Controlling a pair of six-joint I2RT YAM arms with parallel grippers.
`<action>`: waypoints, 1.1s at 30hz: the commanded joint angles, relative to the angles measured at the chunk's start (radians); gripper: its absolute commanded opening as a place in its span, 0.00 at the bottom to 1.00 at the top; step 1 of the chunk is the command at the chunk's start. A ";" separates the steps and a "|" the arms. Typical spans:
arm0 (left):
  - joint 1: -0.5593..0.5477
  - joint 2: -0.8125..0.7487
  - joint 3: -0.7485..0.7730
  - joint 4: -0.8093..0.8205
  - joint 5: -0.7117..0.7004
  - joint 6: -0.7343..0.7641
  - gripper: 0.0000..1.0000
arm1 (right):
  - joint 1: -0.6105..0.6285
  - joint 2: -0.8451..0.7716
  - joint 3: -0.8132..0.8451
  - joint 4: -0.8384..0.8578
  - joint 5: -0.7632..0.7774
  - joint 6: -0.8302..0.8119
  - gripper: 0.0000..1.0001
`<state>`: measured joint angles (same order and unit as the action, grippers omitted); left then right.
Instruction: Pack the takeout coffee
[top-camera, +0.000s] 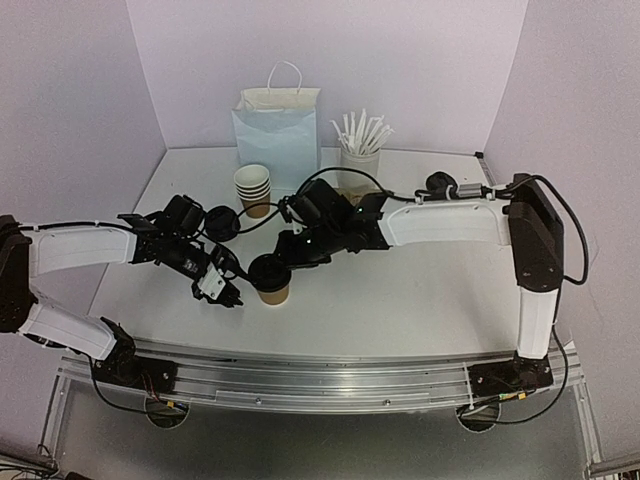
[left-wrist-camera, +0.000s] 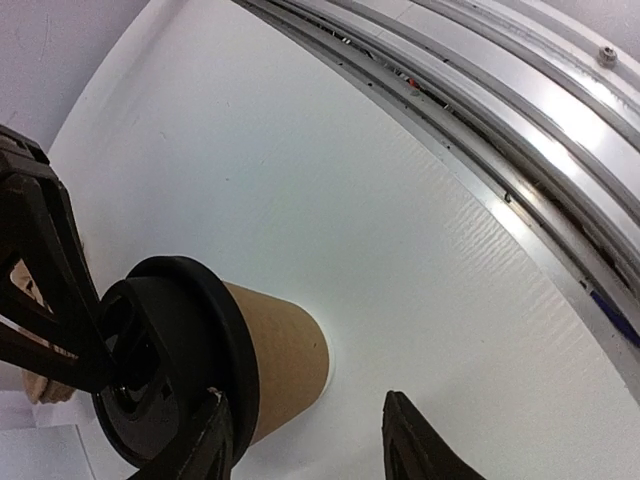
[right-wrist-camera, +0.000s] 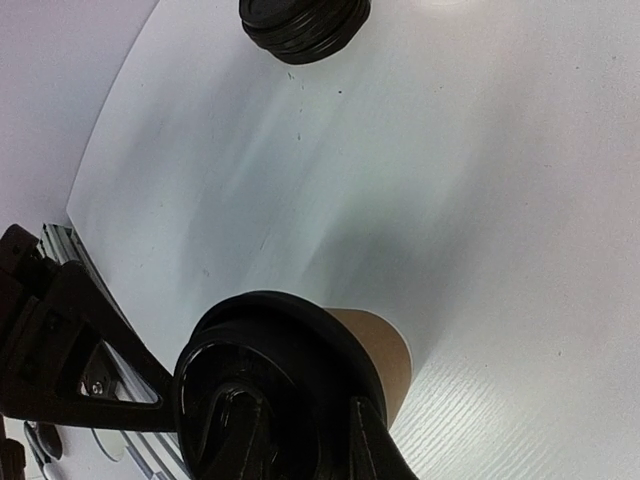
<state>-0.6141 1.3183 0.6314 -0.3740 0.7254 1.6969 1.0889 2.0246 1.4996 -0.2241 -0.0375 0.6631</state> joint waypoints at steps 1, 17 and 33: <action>-0.006 -0.038 0.056 -0.123 -0.036 -0.283 0.54 | 0.034 0.033 0.039 -0.210 0.034 -0.037 0.24; -0.018 -0.090 0.106 0.119 -0.012 -0.873 0.86 | 0.035 0.025 0.201 -0.227 0.037 -0.043 0.25; -0.141 0.044 0.131 0.262 -0.179 -1.137 0.93 | 0.025 -0.087 0.073 -0.225 0.137 0.013 0.27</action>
<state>-0.7374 1.3471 0.7204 -0.1471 0.5709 0.6145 1.1097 2.0125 1.6086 -0.4426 0.0632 0.6494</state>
